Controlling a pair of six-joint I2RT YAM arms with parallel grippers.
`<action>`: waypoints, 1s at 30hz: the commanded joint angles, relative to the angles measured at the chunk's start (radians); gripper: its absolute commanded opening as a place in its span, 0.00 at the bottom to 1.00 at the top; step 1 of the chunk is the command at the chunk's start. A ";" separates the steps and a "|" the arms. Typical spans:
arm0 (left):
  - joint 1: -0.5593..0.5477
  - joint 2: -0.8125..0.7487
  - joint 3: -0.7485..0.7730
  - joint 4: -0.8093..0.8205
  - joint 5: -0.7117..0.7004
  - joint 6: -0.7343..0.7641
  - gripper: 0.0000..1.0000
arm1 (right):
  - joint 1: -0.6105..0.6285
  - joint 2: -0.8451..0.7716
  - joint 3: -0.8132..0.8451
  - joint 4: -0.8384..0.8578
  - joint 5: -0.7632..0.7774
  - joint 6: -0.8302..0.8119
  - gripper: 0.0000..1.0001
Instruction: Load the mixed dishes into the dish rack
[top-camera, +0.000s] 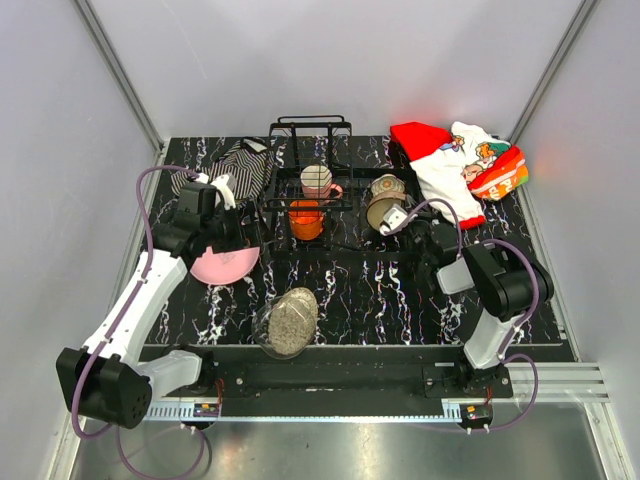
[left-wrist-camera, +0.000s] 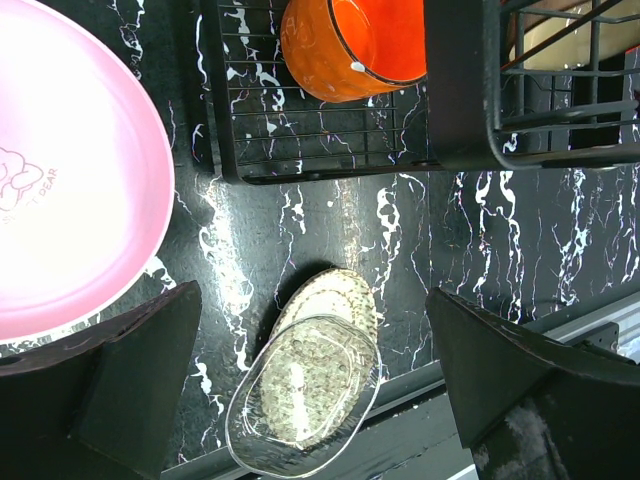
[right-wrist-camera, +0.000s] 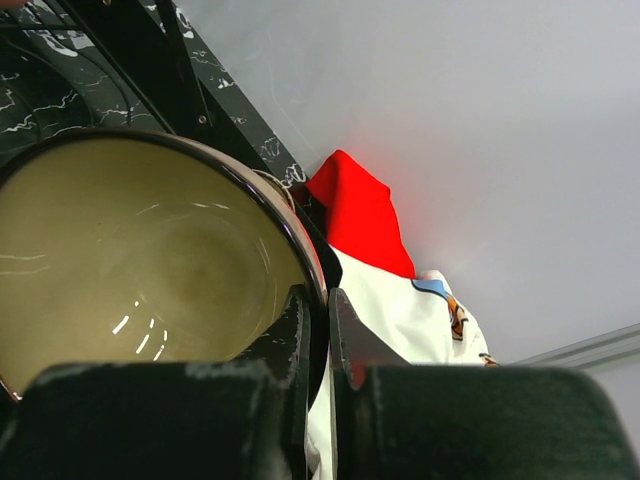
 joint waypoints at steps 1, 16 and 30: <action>0.006 -0.023 -0.011 0.054 0.028 -0.003 0.99 | -0.004 -0.010 -0.041 0.162 -0.018 0.015 0.08; 0.007 -0.028 -0.024 0.063 0.037 -0.012 0.99 | -0.002 -0.036 -0.003 0.162 0.037 0.055 0.00; 0.009 -0.025 -0.025 0.068 0.040 0.001 0.99 | -0.003 0.083 0.216 0.165 0.025 -0.271 0.00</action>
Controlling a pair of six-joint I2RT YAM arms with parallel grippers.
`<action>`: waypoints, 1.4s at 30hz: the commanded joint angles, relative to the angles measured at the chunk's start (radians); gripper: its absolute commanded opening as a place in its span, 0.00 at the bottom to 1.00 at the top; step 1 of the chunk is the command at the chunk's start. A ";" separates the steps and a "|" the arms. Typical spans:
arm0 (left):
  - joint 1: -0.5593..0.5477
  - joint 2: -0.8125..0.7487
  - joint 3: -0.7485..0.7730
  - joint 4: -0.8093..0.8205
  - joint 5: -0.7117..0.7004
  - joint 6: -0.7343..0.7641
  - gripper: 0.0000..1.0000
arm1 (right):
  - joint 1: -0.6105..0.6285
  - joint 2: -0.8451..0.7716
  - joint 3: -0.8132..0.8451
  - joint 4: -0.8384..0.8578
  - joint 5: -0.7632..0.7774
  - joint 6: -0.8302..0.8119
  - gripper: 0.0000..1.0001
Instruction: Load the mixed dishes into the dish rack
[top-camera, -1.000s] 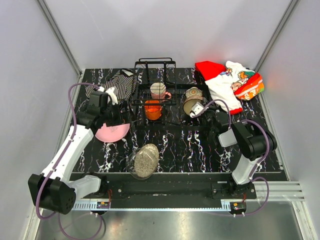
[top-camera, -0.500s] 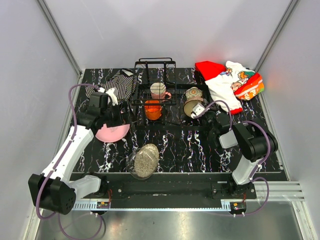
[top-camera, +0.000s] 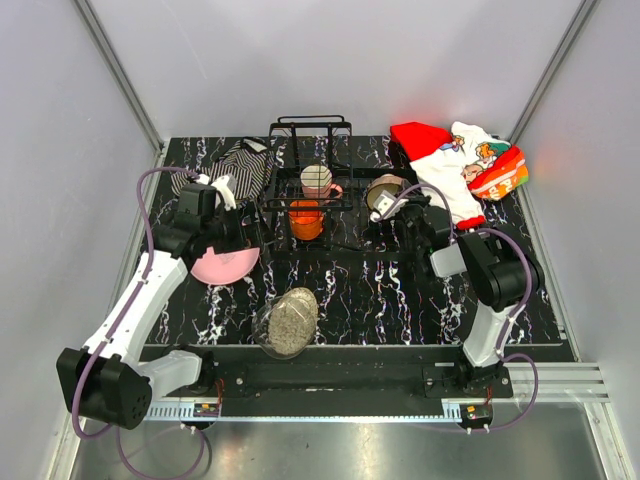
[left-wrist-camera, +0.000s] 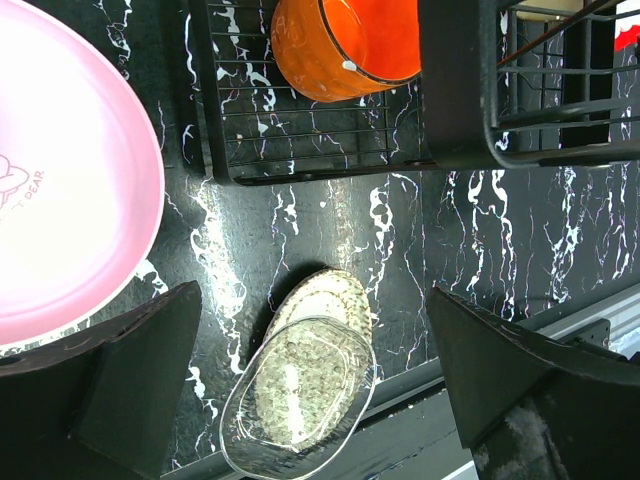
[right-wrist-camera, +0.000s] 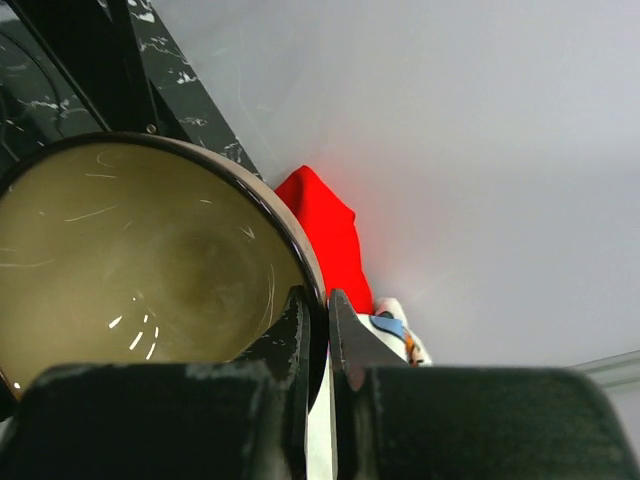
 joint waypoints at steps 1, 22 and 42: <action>0.010 -0.019 -0.009 0.045 0.022 0.010 0.99 | -0.003 0.014 0.050 0.267 0.008 -0.154 0.00; 0.020 -0.027 -0.032 0.059 0.037 0.009 0.99 | 0.011 -0.057 -0.144 0.265 -0.153 -0.248 0.00; 0.025 -0.041 -0.043 0.061 0.045 0.007 0.99 | 0.045 -0.097 -0.191 0.265 -0.119 -0.118 0.72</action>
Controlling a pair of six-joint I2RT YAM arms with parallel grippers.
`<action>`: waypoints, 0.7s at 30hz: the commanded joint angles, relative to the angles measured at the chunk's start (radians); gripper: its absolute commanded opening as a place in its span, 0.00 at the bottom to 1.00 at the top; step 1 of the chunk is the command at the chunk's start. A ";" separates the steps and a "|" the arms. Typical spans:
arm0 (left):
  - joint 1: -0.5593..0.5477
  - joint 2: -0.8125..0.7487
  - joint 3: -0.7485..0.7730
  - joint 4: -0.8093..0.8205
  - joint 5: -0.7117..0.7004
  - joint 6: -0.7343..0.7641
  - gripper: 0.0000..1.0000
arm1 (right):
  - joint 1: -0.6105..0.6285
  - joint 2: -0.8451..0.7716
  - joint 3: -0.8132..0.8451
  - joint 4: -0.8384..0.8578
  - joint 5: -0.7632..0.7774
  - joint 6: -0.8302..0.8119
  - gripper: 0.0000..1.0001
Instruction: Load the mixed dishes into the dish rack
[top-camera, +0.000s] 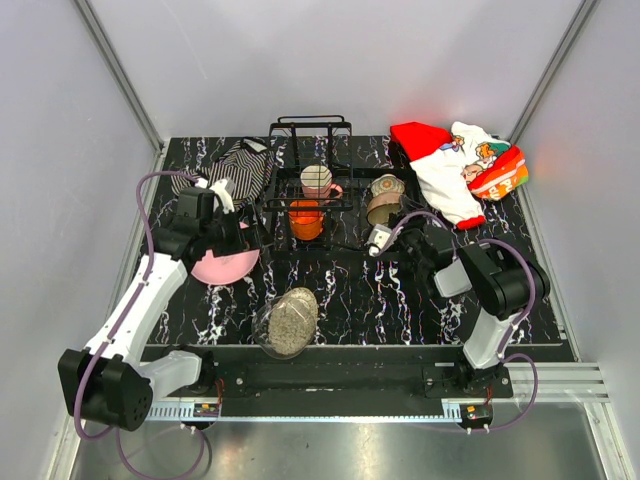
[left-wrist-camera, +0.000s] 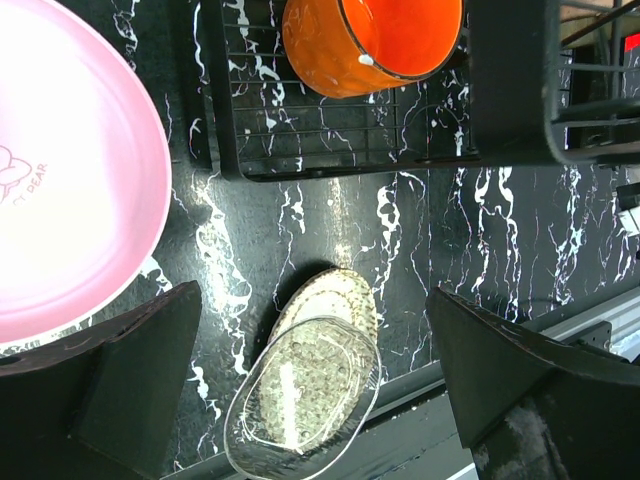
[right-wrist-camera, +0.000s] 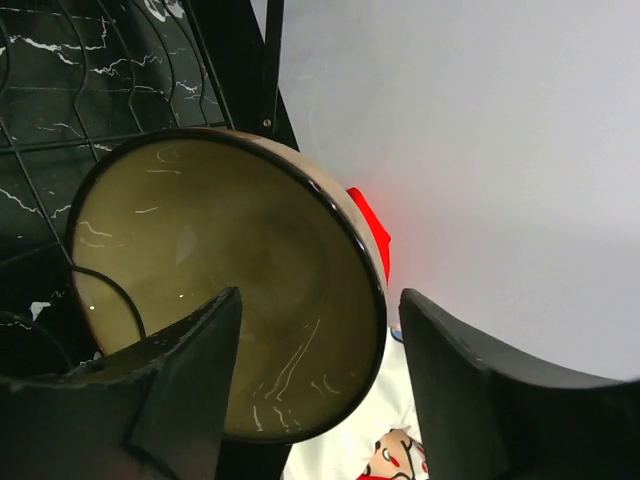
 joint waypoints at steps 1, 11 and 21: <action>0.007 -0.035 -0.007 0.037 0.031 0.007 0.99 | 0.011 -0.052 0.003 0.210 0.004 0.090 0.77; 0.008 -0.073 -0.004 0.026 0.038 -0.007 0.99 | 0.013 -0.164 -0.008 0.210 0.007 0.223 1.00; 0.010 -0.133 0.004 0.000 0.061 -0.031 0.99 | 0.013 -0.374 -0.064 0.207 0.080 0.596 1.00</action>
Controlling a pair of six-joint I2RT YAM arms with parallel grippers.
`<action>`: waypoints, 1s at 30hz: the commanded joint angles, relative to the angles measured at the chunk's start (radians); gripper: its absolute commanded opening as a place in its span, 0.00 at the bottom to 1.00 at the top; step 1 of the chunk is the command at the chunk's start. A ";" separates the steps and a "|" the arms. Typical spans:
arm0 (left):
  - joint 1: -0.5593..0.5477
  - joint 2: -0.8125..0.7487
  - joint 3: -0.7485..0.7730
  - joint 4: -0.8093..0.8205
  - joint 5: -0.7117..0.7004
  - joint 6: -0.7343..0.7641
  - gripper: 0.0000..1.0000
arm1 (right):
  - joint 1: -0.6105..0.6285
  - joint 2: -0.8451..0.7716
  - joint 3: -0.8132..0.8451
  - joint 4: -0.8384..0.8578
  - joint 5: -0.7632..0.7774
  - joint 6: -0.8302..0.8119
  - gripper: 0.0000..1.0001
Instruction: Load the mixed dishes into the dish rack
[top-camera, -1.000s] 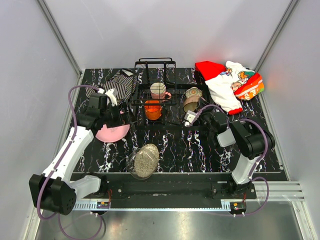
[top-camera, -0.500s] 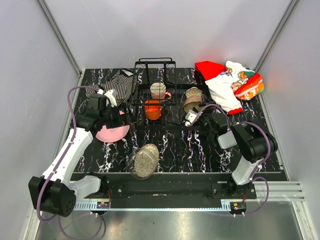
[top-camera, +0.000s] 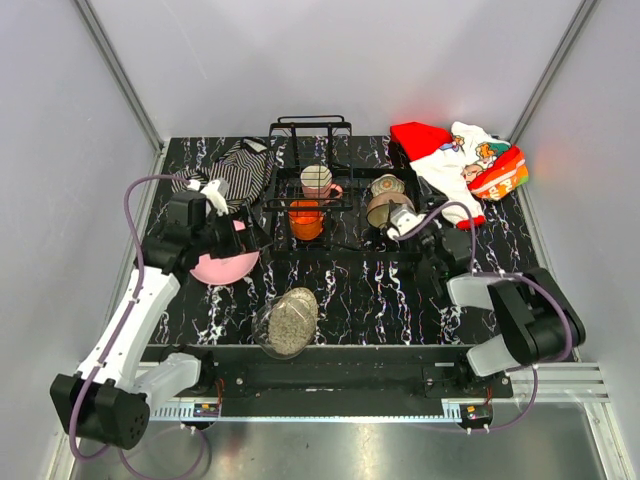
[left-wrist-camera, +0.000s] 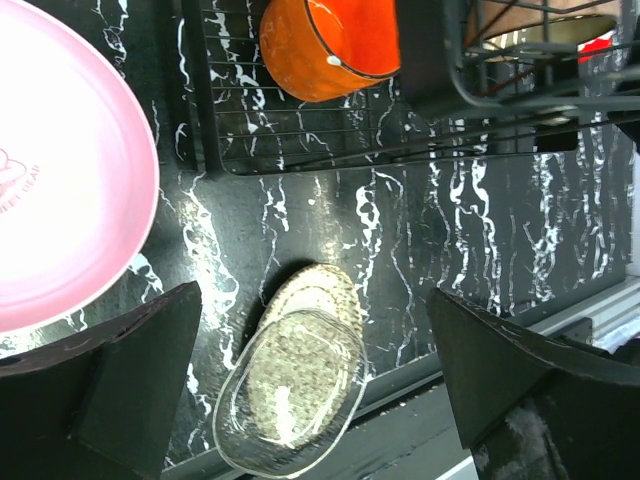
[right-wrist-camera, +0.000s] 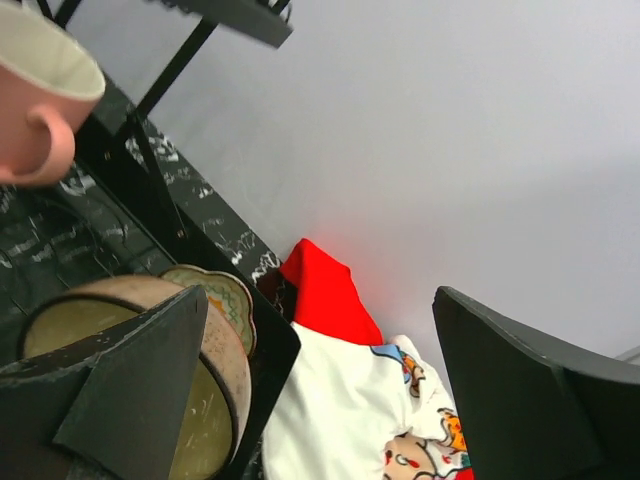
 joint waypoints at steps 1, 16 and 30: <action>0.006 -0.044 0.009 0.014 0.048 -0.021 0.99 | 0.007 -0.126 -0.050 0.237 0.034 0.306 1.00; 0.006 -0.128 -0.017 -0.018 0.047 -0.069 0.99 | 0.230 -0.785 0.031 -0.859 0.399 1.157 1.00; 0.006 -0.171 -0.009 -0.055 0.025 -0.098 0.99 | 0.233 -0.834 0.153 -1.325 0.063 1.753 1.00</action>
